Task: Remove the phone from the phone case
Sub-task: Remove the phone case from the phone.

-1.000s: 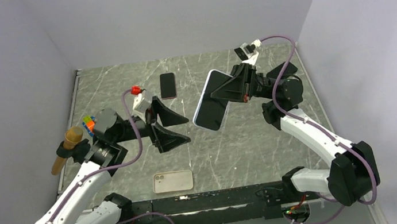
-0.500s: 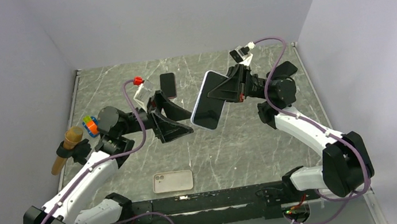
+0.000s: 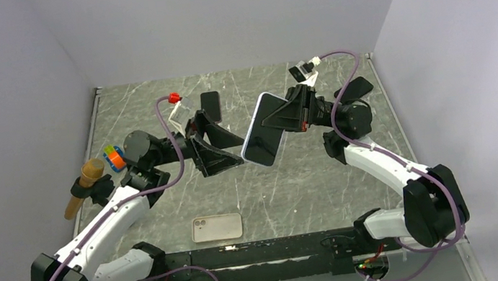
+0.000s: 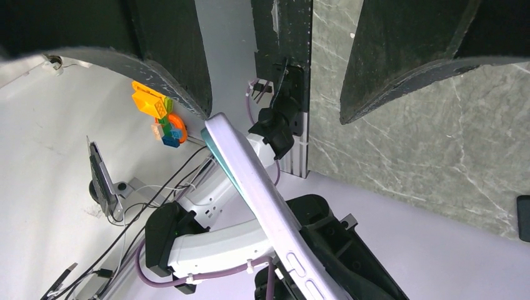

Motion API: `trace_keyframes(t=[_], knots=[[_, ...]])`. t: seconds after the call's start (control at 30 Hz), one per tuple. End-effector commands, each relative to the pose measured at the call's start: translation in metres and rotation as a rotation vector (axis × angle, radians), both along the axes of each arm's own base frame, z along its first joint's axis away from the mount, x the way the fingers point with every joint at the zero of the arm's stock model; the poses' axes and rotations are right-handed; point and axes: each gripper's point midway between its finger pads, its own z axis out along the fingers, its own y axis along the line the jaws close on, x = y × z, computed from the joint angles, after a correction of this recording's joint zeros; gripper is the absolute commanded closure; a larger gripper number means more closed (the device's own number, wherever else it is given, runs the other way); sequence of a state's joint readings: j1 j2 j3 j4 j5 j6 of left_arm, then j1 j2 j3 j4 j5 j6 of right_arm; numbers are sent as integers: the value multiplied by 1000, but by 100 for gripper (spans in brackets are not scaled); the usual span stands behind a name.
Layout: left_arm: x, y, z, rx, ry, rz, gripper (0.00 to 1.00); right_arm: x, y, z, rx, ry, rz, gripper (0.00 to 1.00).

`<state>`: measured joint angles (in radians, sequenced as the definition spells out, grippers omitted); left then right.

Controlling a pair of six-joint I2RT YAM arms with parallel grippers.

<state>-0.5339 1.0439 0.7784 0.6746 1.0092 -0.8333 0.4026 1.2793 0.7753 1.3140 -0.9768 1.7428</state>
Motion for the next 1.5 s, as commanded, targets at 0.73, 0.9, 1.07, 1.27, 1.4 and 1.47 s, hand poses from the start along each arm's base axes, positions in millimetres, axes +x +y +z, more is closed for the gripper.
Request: trace_keyframes(t=[0.73,0.9,1.07,1.27,1.4,1.47], knots=[[9,-8,10,-1,1,19,21,-17,-5,27,79,-96,-18,100],[48,-6,-26,113,95,168,49,-35,-11,42,146,-111,31,100],[71,0,-55,179,143,241,62,-42,-14,49,164,-115,46,100],[62,-1,-33,147,129,210,57,-24,-3,26,88,-105,7,100],[54,-3,-19,149,150,191,45,-17,4,16,64,-104,7,100],[54,-6,-19,178,169,194,45,-18,7,14,60,-118,23,100]])
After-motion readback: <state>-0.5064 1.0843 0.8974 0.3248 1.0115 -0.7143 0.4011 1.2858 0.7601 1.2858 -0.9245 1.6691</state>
